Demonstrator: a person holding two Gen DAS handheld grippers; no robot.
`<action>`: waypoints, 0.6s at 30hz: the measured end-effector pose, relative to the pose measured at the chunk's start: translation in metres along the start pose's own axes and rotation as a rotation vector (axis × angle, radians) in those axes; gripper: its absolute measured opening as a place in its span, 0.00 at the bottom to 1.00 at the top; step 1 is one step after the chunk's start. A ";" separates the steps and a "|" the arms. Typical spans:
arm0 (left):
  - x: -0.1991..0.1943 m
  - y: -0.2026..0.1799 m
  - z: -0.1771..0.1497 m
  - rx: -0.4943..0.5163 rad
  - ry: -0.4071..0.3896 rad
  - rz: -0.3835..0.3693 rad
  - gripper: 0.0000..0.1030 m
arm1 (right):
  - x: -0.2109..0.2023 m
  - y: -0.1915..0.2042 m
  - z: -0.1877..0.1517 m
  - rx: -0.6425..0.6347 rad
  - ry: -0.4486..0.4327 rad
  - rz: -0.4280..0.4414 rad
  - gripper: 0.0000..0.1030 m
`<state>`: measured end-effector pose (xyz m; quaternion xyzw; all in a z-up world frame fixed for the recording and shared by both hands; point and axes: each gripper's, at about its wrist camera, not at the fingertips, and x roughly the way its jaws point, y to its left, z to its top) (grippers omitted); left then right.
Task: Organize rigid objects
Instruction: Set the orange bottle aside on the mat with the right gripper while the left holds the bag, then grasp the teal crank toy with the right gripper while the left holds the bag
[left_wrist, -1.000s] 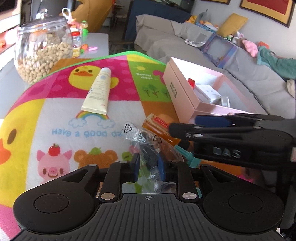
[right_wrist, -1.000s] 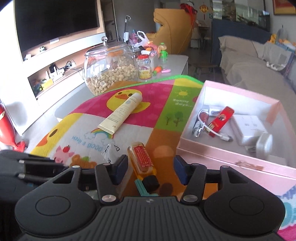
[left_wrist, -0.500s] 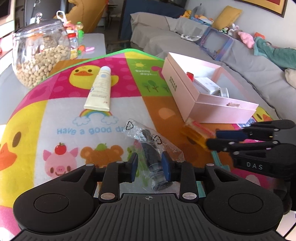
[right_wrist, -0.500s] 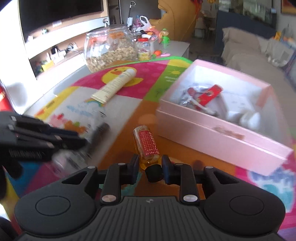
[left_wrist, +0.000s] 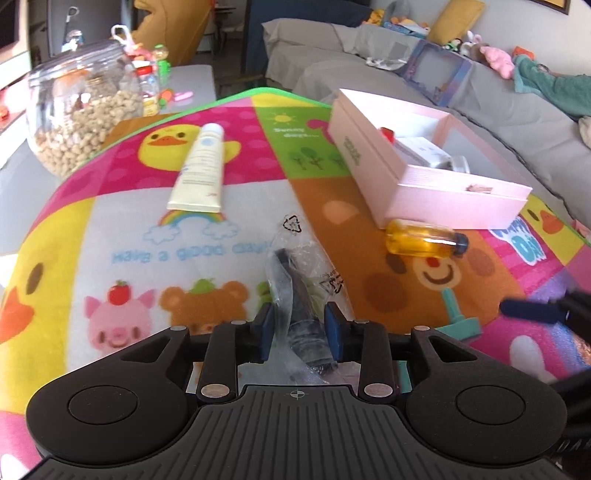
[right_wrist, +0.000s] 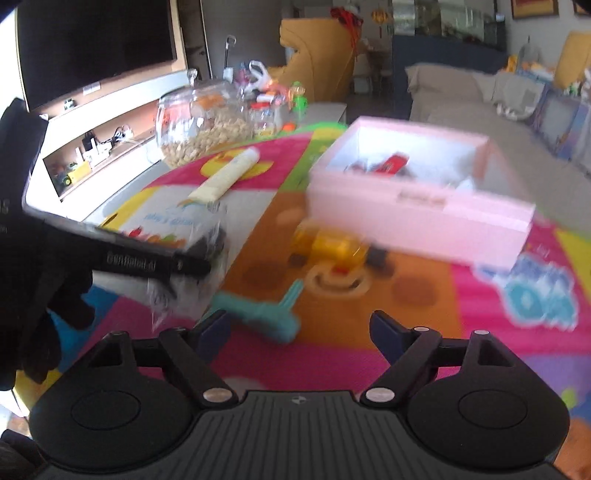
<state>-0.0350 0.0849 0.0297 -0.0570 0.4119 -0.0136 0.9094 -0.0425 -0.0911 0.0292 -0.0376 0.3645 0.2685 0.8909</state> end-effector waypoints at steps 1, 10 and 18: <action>-0.001 0.005 0.000 -0.007 0.000 0.015 0.34 | 0.006 0.003 -0.002 0.007 0.021 0.012 0.81; -0.005 0.020 -0.006 -0.040 -0.013 0.038 0.34 | 0.039 0.029 0.019 0.058 0.024 -0.055 0.85; -0.008 0.022 -0.017 -0.047 -0.071 0.017 0.35 | 0.029 0.035 0.013 -0.021 0.001 -0.060 0.85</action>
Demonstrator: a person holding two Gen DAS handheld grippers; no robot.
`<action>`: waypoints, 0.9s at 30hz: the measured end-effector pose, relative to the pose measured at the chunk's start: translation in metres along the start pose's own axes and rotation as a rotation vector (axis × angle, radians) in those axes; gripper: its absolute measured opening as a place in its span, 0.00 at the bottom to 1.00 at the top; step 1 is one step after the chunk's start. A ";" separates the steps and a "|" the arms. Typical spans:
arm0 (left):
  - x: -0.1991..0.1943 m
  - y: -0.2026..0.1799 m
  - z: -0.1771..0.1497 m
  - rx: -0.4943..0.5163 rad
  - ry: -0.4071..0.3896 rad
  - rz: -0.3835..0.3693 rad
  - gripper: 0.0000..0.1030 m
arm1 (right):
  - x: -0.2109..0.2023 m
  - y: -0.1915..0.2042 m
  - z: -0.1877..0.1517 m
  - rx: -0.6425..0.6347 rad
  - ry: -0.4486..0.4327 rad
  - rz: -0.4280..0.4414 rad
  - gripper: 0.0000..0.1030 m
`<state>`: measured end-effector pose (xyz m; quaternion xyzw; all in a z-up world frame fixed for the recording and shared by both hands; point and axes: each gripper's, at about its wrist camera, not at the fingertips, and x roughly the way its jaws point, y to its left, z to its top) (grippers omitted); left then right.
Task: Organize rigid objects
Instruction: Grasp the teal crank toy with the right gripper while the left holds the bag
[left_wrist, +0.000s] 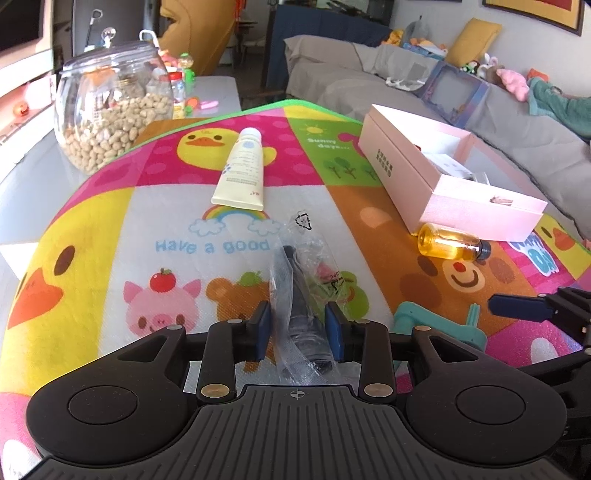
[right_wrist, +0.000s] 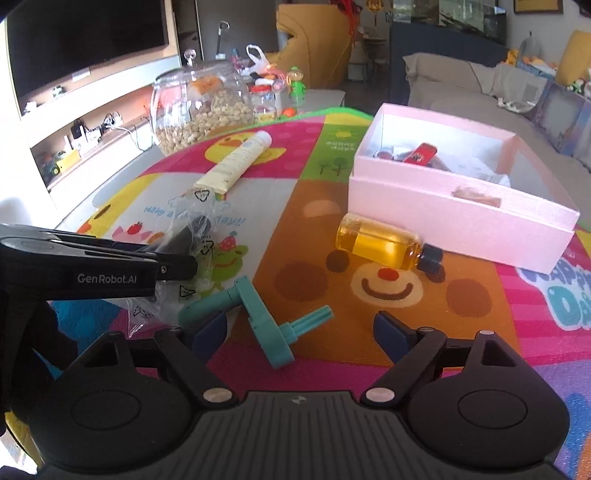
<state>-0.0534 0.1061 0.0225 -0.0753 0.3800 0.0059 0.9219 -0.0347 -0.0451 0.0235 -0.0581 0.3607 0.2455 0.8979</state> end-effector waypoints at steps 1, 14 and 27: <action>-0.001 0.000 -0.001 -0.006 -0.007 -0.002 0.35 | -0.005 0.000 -0.001 -0.013 -0.019 -0.005 0.85; 0.001 0.050 0.006 -0.217 0.046 -0.171 0.25 | 0.013 0.052 0.019 -0.226 -0.170 -0.114 0.85; -0.003 0.025 0.000 -0.119 0.003 -0.074 0.26 | -0.013 -0.006 -0.017 -0.238 -0.063 -0.169 0.84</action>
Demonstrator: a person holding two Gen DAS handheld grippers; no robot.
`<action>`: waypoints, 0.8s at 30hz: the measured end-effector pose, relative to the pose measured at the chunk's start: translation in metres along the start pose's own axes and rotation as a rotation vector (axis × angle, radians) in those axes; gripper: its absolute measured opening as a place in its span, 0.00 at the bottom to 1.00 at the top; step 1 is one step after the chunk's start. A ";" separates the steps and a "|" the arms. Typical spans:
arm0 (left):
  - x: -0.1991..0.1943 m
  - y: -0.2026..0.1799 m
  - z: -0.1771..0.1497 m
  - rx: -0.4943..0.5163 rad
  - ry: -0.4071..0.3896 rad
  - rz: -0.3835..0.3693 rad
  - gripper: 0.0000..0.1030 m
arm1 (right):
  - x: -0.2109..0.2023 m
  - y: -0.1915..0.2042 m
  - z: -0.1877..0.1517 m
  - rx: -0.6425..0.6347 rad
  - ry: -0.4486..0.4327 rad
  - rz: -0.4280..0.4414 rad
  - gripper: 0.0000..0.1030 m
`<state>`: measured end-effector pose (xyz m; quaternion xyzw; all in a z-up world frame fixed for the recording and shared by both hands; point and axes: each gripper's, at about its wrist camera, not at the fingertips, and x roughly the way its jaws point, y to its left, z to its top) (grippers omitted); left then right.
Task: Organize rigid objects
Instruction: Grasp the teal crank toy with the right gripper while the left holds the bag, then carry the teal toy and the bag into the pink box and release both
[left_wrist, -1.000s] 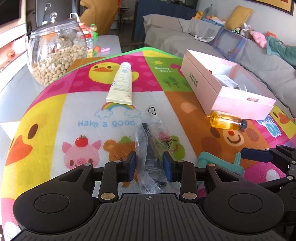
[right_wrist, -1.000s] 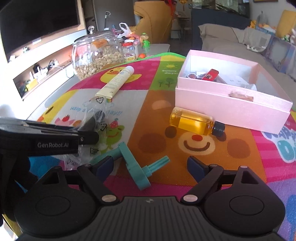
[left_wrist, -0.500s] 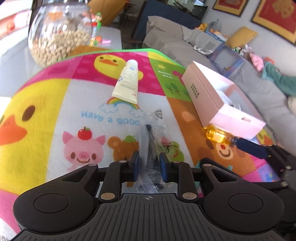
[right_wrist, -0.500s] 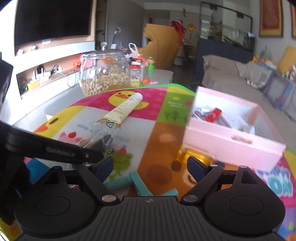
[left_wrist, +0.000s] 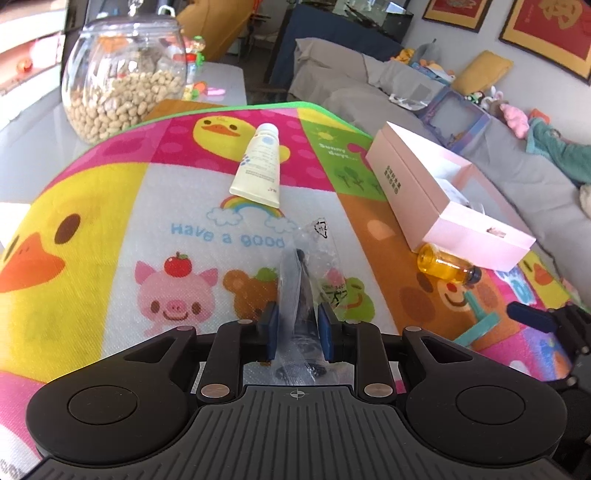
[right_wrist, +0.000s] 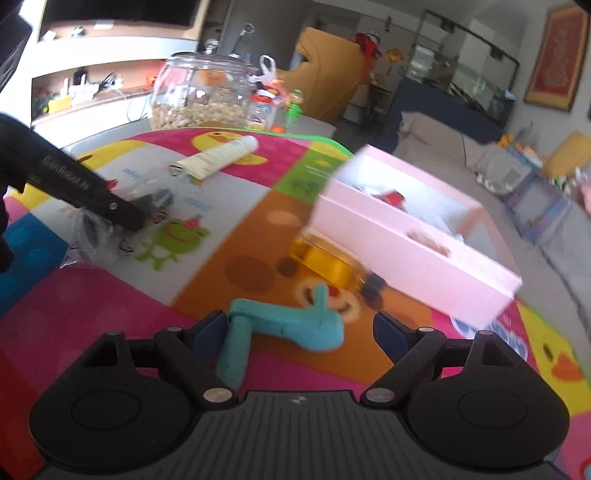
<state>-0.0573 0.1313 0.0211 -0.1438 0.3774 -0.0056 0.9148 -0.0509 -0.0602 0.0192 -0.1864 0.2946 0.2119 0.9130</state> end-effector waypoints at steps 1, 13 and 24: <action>0.000 -0.004 -0.001 0.018 -0.004 0.016 0.26 | 0.001 -0.010 -0.001 0.047 0.015 0.026 0.84; 0.004 -0.028 -0.008 0.104 -0.034 0.140 0.29 | 0.030 -0.028 0.010 0.178 0.047 0.172 0.81; -0.002 -0.041 -0.024 0.218 -0.081 0.133 0.26 | -0.019 -0.059 0.007 0.215 0.011 0.153 0.68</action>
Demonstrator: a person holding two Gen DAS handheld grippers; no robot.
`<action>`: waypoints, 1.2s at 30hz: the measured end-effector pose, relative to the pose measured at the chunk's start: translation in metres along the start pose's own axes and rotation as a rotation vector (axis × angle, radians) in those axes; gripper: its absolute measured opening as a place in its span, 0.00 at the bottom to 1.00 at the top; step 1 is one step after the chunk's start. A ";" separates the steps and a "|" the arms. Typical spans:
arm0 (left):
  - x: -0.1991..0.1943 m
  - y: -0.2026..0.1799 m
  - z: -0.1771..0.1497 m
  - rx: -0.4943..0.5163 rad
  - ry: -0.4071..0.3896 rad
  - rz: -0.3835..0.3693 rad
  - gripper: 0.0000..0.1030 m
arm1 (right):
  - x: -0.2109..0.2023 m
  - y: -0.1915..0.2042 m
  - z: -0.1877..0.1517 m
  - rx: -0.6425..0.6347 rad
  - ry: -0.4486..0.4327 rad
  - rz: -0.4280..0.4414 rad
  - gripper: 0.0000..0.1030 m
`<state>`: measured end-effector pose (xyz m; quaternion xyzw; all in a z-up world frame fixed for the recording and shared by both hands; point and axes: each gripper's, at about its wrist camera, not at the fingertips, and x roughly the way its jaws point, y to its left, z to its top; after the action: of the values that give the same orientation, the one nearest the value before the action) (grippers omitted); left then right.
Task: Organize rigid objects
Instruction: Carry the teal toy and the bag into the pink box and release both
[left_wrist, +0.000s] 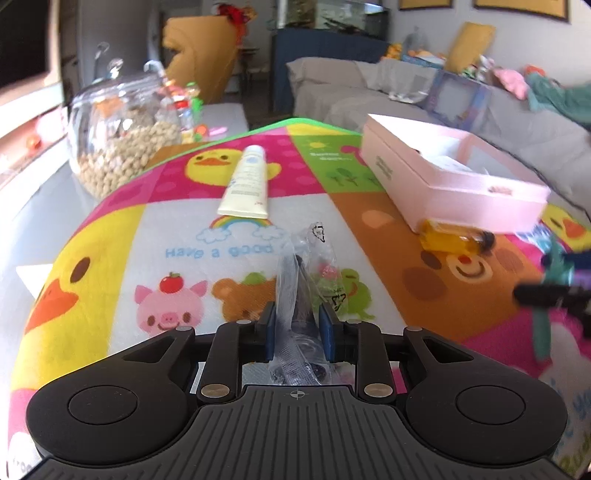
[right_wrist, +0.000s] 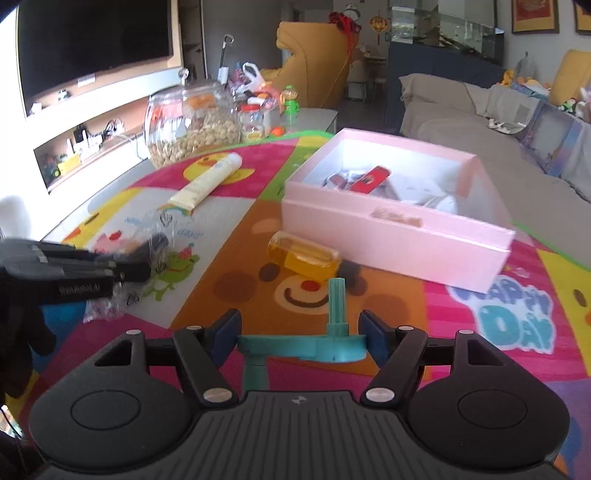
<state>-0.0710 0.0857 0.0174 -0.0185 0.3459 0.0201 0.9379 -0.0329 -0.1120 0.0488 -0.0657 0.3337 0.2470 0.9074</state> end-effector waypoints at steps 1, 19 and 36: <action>-0.004 -0.004 -0.001 0.022 0.004 -0.025 0.24 | -0.009 -0.004 0.001 0.006 -0.015 -0.006 0.68; -0.028 -0.096 0.195 0.094 -0.269 -0.360 0.24 | -0.097 -0.056 0.010 0.078 -0.286 -0.161 0.68; 0.012 -0.012 0.057 -0.224 0.089 -0.296 0.24 | -0.071 -0.091 0.102 0.188 -0.334 -0.124 0.68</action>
<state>-0.0244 0.0763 0.0537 -0.1743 0.3760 -0.0808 0.9065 0.0241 -0.1908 0.1687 0.0405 0.1955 0.1660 0.9657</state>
